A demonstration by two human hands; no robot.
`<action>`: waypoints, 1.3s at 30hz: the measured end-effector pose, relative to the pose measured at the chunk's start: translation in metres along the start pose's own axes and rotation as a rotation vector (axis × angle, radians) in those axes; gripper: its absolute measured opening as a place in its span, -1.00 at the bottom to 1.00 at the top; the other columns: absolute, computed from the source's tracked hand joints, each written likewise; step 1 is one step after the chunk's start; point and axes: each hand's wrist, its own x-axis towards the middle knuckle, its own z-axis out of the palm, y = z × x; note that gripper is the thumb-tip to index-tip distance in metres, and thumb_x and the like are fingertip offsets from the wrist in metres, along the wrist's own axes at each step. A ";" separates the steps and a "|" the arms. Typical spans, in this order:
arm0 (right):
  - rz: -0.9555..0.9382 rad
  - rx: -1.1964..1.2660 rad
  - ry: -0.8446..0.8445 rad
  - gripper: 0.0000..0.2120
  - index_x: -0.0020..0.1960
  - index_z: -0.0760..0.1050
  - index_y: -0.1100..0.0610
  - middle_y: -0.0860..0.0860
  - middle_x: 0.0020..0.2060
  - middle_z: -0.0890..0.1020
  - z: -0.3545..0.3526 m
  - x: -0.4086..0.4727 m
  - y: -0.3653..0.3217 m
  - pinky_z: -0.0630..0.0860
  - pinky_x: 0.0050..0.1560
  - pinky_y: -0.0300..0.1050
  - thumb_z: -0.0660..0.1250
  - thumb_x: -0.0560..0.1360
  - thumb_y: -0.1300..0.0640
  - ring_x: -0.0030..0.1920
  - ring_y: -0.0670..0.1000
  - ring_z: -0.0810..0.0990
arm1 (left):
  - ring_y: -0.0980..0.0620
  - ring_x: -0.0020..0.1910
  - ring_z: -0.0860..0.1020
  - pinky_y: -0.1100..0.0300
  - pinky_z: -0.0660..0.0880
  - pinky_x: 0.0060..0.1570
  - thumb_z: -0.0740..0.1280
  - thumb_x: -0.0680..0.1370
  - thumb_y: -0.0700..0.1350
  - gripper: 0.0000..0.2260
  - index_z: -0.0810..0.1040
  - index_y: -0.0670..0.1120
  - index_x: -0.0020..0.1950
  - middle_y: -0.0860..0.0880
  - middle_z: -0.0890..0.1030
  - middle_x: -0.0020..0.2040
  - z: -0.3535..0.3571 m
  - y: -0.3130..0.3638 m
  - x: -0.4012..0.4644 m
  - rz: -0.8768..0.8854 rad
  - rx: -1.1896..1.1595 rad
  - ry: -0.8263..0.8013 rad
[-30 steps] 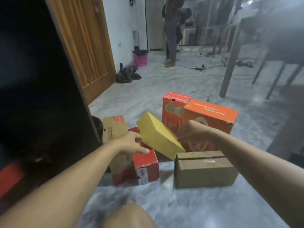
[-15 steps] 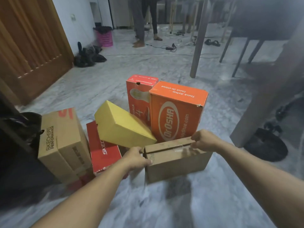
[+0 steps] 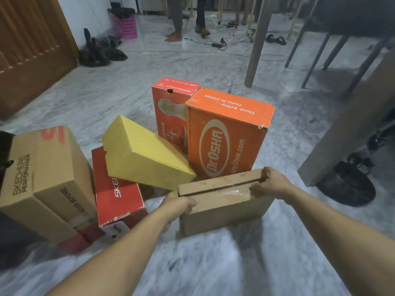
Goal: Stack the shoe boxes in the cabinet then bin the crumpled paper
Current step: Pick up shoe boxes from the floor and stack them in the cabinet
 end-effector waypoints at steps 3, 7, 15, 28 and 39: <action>0.062 0.062 0.006 -0.41 0.31 0.33 0.22 0.10 -0.02 0.56 0.004 -0.003 0.001 0.39 -0.46 -0.15 0.48 0.41 0.04 -0.19 0.07 0.55 | -0.05 -0.02 0.64 0.06 0.57 0.07 0.52 0.28 -0.18 -0.59 0.62 -0.18 0.11 -0.08 0.71 -0.02 0.002 -0.002 0.002 -0.029 -0.109 -0.025; 0.145 0.192 -0.059 -0.20 0.52 0.15 0.19 0.09 0.09 0.49 0.002 -0.014 0.000 0.58 -0.27 0.14 0.48 0.43 0.03 -0.02 0.22 0.54 | 0.00 0.03 0.62 0.19 0.54 -0.13 0.51 0.31 -0.25 -0.60 0.59 -0.06 0.12 -0.02 0.68 0.07 -0.002 -0.006 -0.003 -0.029 -0.234 0.015; 0.089 0.261 -0.085 -0.46 0.32 0.32 0.09 0.14 0.06 0.52 -0.017 -0.061 -0.018 0.60 -0.28 0.39 0.47 0.43 0.09 0.06 0.28 0.56 | -0.09 0.06 0.62 0.09 0.54 -0.09 0.51 0.31 -0.10 -0.44 0.45 -0.02 0.28 -0.04 0.60 0.17 -0.026 0.011 -0.050 0.056 -0.179 0.233; -0.224 0.275 -0.105 -0.24 0.40 0.33 0.06 -0.02 0.02 0.52 -0.046 -0.168 -0.076 0.62 -0.40 0.19 0.60 0.31 0.00 0.03 0.15 0.59 | -0.05 0.05 0.56 0.10 0.50 -0.05 0.48 0.39 0.00 -0.81 0.55 0.02 -0.08 -0.02 0.61 0.07 -0.102 0.028 -0.151 0.214 -0.164 0.448; -0.483 0.291 -0.051 -0.20 0.27 0.49 0.14 0.15 -0.04 0.63 -0.045 -0.250 -0.155 0.60 -0.47 0.06 0.66 0.14 -0.11 -0.14 0.17 0.68 | 0.15 -0.21 0.43 0.17 0.31 -0.26 0.49 0.44 -0.02 -0.74 0.59 -0.16 -0.01 0.02 0.58 -0.09 -0.174 0.034 -0.259 0.346 -0.343 0.689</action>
